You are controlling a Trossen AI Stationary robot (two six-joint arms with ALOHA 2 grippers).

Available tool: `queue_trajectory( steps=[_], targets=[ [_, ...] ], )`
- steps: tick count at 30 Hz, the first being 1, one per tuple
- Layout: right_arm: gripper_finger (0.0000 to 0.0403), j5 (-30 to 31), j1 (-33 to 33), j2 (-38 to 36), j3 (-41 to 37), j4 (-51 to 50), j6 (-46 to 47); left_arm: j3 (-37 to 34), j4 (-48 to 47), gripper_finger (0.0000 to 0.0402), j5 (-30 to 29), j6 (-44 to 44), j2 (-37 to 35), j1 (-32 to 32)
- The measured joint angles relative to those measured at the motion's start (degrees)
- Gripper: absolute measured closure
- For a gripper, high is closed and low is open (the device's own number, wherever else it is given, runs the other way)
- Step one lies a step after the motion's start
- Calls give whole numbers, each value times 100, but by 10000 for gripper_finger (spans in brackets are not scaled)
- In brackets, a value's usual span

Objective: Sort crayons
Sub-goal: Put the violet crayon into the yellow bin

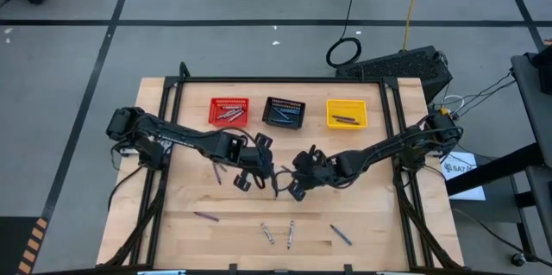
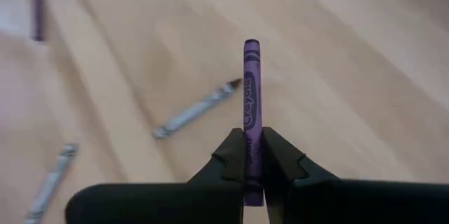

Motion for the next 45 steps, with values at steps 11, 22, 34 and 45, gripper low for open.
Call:
queue_trajectory(
  steps=[11,22,34,45],
  targets=[
    [400,8,-867,-306,0,-1009,-906,-2,-611,400,-290,533,0,769],
    [400,301,-1907,-1062,-2,-2558,-1464,-2,-1126,400,-254,607,0,1450],
    [400,304,-2798,-1451,-9,-3935,-2058,-2,-1412,400,-106,515,0,1544],
    [399,70,-3821,-1447,-900,-3598,-3099,-4,-1737,400,-149,-40,0,1513]
  ],
)
